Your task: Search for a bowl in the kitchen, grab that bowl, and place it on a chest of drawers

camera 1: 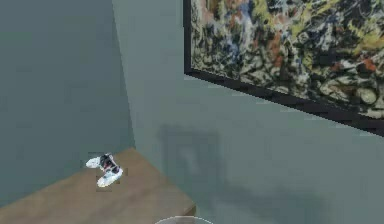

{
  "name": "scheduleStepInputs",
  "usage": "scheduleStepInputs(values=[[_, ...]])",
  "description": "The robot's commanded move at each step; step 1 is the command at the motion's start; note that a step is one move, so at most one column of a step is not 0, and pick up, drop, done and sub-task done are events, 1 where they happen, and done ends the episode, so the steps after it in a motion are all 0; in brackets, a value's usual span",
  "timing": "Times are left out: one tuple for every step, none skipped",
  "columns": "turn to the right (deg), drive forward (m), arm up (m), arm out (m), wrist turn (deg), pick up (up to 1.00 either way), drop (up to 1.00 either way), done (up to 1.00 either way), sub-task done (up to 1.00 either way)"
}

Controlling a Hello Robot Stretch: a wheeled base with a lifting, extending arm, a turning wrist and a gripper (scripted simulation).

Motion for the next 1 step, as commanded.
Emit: scheduleStepInputs(values=[[-12.0,0.00,0.00,0.00,0.0,0.00,0.00,0.00,0.00]])
